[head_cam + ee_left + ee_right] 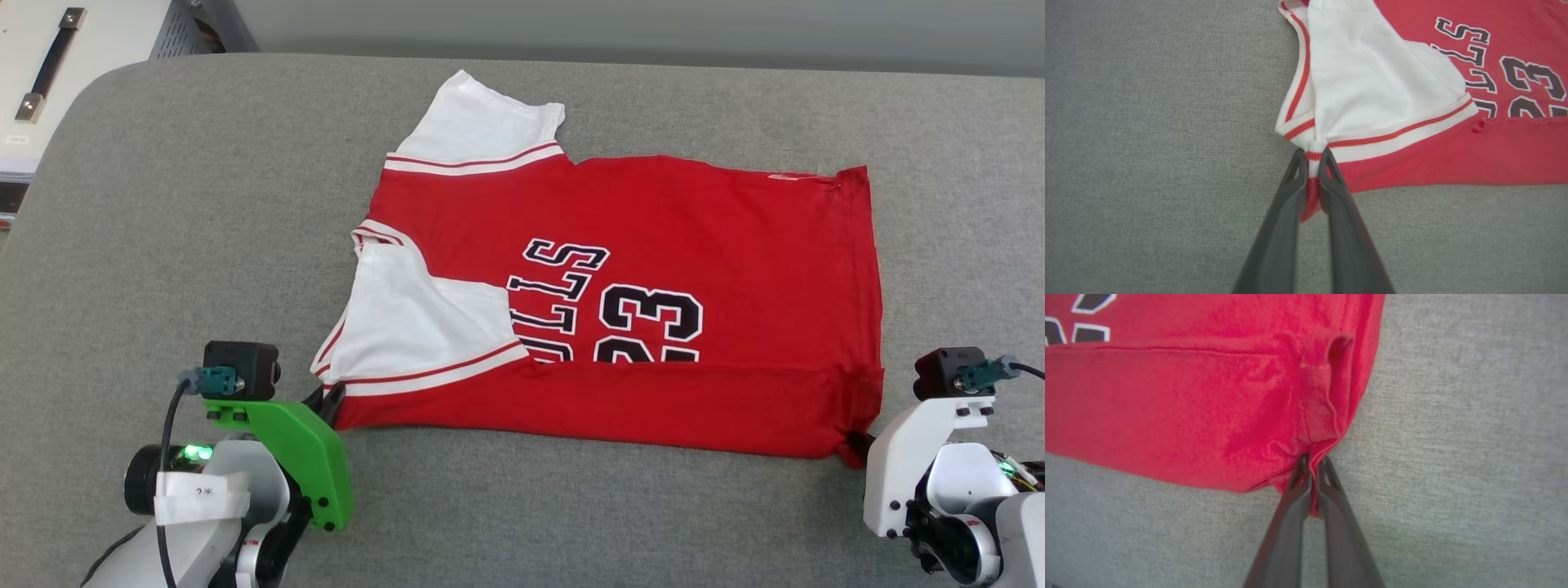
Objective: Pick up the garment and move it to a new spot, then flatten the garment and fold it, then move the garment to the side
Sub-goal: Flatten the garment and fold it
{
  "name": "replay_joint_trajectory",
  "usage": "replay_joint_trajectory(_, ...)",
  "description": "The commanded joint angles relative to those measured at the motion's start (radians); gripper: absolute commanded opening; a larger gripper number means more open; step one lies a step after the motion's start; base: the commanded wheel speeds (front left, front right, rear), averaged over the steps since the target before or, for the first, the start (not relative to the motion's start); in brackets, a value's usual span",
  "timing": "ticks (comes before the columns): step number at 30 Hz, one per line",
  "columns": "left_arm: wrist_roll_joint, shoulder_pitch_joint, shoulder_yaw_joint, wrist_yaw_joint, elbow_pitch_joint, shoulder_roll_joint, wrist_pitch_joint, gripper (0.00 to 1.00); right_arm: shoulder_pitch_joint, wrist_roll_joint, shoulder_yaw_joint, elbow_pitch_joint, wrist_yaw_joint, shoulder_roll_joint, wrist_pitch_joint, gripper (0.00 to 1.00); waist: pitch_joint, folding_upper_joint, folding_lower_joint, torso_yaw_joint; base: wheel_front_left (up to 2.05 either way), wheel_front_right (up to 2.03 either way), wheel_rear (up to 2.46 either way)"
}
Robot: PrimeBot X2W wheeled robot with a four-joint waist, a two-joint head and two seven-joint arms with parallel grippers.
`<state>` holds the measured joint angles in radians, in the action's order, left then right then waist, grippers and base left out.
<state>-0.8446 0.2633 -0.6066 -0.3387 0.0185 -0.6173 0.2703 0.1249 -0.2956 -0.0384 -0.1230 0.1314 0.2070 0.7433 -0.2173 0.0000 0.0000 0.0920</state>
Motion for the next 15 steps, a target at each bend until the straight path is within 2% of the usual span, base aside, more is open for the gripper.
replay_joint_trajectory(1,0.003,-0.012,0.001,0.001,-0.005,-0.006,0.004,0.0,-0.005,-0.009,0.002,-0.023,-0.001,0.002,0.002,0.0,0.008,0.0,0.0,-0.001,0.0,0.0,0.0)
replay_joint_trajectory(6,-0.002,-0.025,-0.006,0.009,-0.03,-0.013,0.008,0.0,-0.009,-0.028,-0.021,-0.015,-0.001,0.019,0.004,0.0,0.048,0.0,0.0,-0.007,0.0,0.0,0.0)
replay_joint_trajectory(9,-0.004,-0.04,-0.014,0.015,-0.046,-0.018,0.012,0.0,-0.022,-0.023,-0.029,-0.006,-0.001,0.052,0.014,0.0,0.081,0.0,0.0,-0.014,0.0,0.0,0.0)
replay_joint_trajectory(15,-0.011,-0.084,-0.04,0.028,-0.064,-0.026,0.022,0.0,-0.068,-0.085,-0.031,0.033,-0.001,0.103,0.059,0.0,0.149,0.0,0.0,-0.023,0.0,0.0,0.0)
